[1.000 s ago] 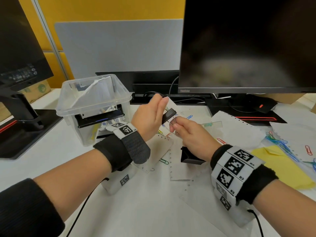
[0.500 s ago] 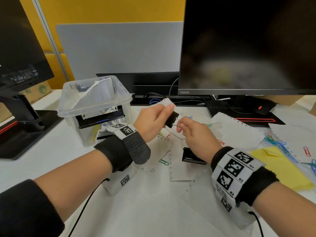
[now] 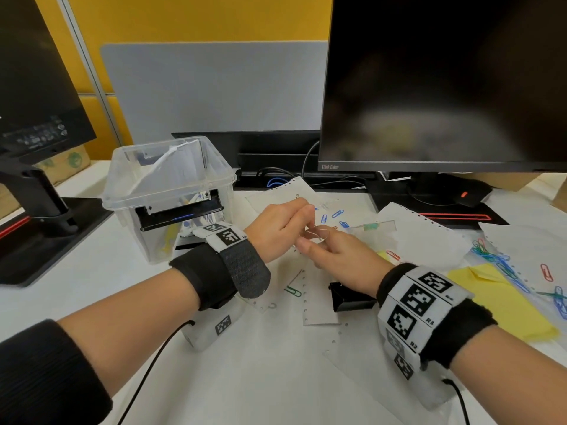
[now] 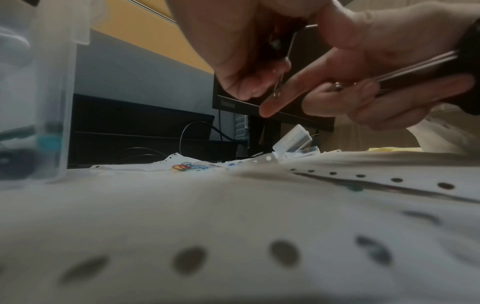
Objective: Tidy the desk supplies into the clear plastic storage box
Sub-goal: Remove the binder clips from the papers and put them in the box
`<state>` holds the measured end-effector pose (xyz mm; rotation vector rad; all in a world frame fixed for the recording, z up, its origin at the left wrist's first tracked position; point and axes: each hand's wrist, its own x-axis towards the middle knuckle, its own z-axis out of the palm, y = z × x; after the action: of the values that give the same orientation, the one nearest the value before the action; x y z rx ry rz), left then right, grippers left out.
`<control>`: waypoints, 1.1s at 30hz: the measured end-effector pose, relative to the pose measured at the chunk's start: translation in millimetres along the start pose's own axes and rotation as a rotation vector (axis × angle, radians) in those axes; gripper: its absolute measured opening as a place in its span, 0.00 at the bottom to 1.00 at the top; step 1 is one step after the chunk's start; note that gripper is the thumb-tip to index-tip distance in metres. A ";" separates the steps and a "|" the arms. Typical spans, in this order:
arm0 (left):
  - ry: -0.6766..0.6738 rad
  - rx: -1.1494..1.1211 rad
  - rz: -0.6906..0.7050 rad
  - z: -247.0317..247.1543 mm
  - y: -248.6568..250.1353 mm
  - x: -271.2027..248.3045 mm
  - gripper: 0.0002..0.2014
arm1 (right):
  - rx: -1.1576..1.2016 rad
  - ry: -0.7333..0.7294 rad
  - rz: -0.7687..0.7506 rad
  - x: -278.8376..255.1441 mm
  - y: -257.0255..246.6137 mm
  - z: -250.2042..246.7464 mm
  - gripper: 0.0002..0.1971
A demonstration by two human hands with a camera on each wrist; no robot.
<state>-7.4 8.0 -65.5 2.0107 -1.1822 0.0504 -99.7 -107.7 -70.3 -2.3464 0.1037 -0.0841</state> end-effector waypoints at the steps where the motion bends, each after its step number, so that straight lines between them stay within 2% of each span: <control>1: 0.003 -0.003 0.013 0.2 1.2 -0.8 0.15 | 0.007 0.000 -0.008 0.7 -0.2 0.0 0.24; 5: -0.015 -0.003 0.033 2.4 8.0 -4.3 0.19 | -0.005 -0.024 -0.007 3.0 1.9 2.3 0.20; 8: 0.025 0.094 0.018 3.1 6.4 -2.4 0.14 | -0.060 0.020 -0.005 3.4 4.0 2.3 0.09; 10: 0.055 0.188 -0.044 4.4 0.9 0.4 0.13 | -0.059 0.117 -0.021 1.2 2.1 0.0 0.11; 14: 0.001 0.376 -0.179 8.6 -3.0 1.8 0.19 | -0.017 0.200 -0.034 -2.4 -2.4 -1.7 0.09; 19: -0.051 0.182 -0.180 7.5 1.9 0.2 0.19 | 0.078 0.212 0.106 -3.7 -3.4 -5.2 0.05; 22: -0.078 0.129 -0.203 8.7 3.2 -0.6 0.19 | 0.172 0.183 0.173 -5.1 -2.7 -7.1 0.07; 26: -0.074 0.165 -0.226 8.4 3.6 -0.3 0.20 | 0.219 0.183 0.190 -1.9 -0.8 -9.7 0.09; 29: 0.011 0.137 -0.204 6.2 1.6 1.7 0.16 | 0.158 0.204 0.174 2.6 1.8 -7.0 0.10; 31: 0.040 0.049 -0.209 4.3 1.9 2.6 0.09 | 0.129 0.216 0.147 4.8 3.2 -3.9 0.11; 33: 0.013 -0.091 -0.255 3.5 3.6 1.9 0.07 | 0.125 0.236 0.107 6.0 4.9 -2.1 0.11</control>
<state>-10.2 3.4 -65.0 2.0607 -0.8954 -0.1153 -94.2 -113.2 -72.1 -2.1942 0.3298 -0.3064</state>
